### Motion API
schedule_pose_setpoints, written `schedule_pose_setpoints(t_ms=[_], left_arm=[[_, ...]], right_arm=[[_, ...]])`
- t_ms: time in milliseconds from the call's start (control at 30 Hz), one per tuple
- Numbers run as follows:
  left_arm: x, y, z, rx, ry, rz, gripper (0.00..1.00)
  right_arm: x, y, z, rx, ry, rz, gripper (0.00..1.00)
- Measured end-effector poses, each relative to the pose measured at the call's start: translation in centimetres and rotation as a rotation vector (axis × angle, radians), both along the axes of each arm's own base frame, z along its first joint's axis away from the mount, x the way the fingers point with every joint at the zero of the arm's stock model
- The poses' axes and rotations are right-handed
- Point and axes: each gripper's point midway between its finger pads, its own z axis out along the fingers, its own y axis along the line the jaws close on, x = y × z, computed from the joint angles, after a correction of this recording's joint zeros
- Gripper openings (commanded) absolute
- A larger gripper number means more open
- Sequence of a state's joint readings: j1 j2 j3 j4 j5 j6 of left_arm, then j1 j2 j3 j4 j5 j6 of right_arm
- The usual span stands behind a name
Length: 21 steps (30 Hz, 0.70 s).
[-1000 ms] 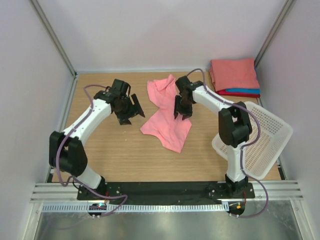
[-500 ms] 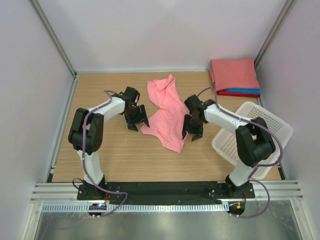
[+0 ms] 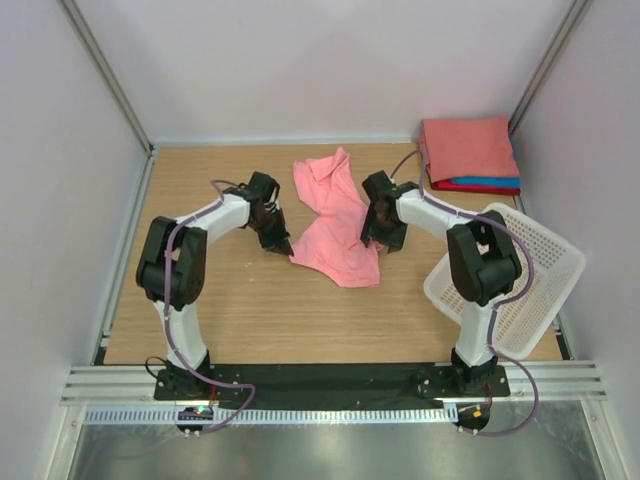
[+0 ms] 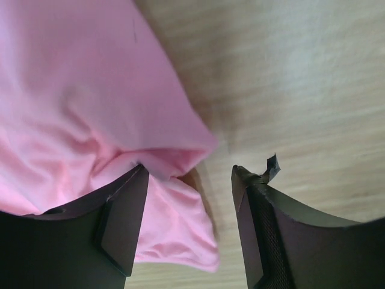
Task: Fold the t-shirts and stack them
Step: Flatten the tshirt out
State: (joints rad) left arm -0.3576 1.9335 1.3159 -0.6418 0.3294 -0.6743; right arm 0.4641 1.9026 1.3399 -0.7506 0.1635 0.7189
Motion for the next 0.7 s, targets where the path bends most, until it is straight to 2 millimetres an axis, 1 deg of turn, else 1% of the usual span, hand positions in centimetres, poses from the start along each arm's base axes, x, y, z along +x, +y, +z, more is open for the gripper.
schedule_pose_setpoints(t_ms=[33, 100, 133, 167, 200, 233, 267, 333, 400, 433, 500, 533, 567, 600, 633, 700], left_arm=[[0.0, 0.1, 0.6, 0.002, -0.011, 0.005, 0.00], [0.0, 0.2, 2.2, -0.002, -0.040, 0.015, 0.00], [0.1, 0.3, 3.6, -0.010, -0.068, 0.027, 0.00], [0.2, 0.3, 4.7, -0.019, -0.094, 0.033, 0.00], [0.3, 0.3, 6.2, -0.029, -0.128, 0.041, 0.00], [0.3, 0.3, 7.7, -0.041, -0.159, 0.049, 0.00], [0.4, 0.3, 9.0, -0.051, -0.183, 0.057, 0.00], [0.7, 0.3, 12.1, -0.075, -0.241, 0.068, 0.00], [1.0, 0.1, 14.7, -0.094, -0.283, 0.076, 0.00], [1.2, 0.1, 16.2, -0.101, -0.297, 0.083, 0.00], [1.9, -0.2, 19.4, -0.124, -0.350, 0.089, 0.00], [2.1, -0.3, 21.5, -0.140, -0.384, 0.092, 0.00], [2.2, -0.4, 23.0, -0.152, -0.410, 0.095, 0.00], [2.0, -0.4, 25.0, -0.166, -0.433, 0.105, 0.00], [1.9, -0.4, 26.9, -0.184, -0.464, 0.111, 0.00], [0.8, -0.5, 30.4, -0.223, -0.512, 0.120, 0.00]], right_arm=[[1.0, -0.2, 0.0, 0.002, -0.009, -0.009, 0.63], [2.3, -0.3, -0.6, 0.011, -0.007, -0.016, 0.52], [2.6, -0.1, -0.9, 0.030, 0.004, -0.010, 0.45], [2.9, 0.3, -0.8, 0.047, 0.004, 0.001, 0.35], [3.3, 0.6, -0.6, 0.059, -0.005, 0.012, 0.14], [3.5, 0.8, -0.5, 0.063, -0.011, 0.024, 0.04], [3.7, 1.0, -0.4, 0.063, -0.018, 0.041, 0.01], [4.0, 1.0, 0.3, 0.051, -0.025, 0.062, 0.01], [4.5, 0.7, 1.8, 0.017, -0.039, 0.082, 0.01], [4.9, 0.3, 3.2, -0.014, -0.061, 0.090, 0.01], [5.7, -0.5, 6.7, -0.059, -0.119, 0.095, 0.01], [6.1, -0.9, 9.5, -0.074, -0.171, 0.097, 0.01], [6.2, -1.5, 12.6, -0.084, -0.230, 0.096, 0.01], [5.9, -2.1, 16.0, -0.084, -0.294, 0.091, 0.01], [5.4, -2.6, 19.2, -0.077, -0.353, 0.084, 0.01], [3.2, -3.9, 25.8, -0.040, -0.476, 0.067, 0.01]])
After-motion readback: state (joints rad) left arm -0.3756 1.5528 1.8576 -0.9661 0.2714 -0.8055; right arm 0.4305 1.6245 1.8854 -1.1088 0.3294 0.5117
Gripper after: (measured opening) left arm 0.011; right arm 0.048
